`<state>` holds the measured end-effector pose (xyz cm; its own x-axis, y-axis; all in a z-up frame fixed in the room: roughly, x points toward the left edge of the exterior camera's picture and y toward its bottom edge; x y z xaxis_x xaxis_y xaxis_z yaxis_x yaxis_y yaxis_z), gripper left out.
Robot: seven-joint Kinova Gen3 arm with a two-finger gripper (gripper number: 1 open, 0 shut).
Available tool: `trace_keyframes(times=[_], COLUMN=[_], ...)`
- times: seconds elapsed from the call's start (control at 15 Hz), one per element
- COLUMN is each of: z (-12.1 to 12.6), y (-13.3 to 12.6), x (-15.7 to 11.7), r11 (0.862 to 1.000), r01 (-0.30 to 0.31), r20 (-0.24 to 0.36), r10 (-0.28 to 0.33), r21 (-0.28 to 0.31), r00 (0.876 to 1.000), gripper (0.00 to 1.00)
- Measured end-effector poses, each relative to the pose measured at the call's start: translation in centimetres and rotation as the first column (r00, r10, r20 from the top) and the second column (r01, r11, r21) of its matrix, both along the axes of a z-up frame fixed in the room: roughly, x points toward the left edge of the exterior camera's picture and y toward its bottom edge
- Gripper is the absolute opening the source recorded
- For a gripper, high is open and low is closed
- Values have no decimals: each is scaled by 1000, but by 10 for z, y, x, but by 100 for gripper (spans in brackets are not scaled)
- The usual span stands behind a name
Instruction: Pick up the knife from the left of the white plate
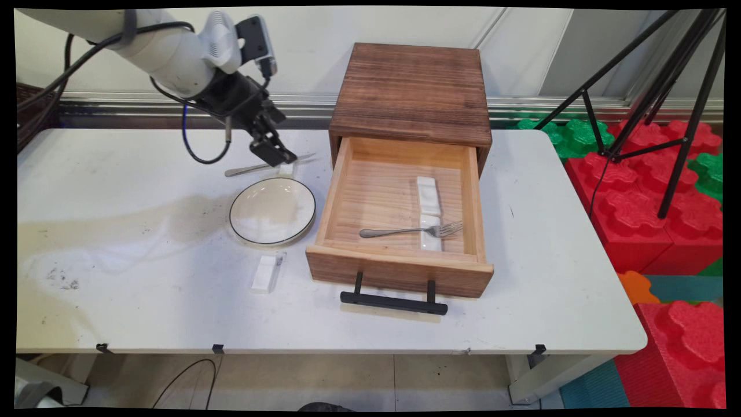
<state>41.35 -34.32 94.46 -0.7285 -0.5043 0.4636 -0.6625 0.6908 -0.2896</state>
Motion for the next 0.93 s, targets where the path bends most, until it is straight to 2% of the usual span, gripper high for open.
trace_keyframes(times=[0.27,0.93], z=[-6,-25], y=[-11,-54], x=[29,70], r11=[998,991], r01=[-57,-117], r20=[38,119], r10=[57,110], r21=[5,59], r00=[998,987], gripper=[100,100])
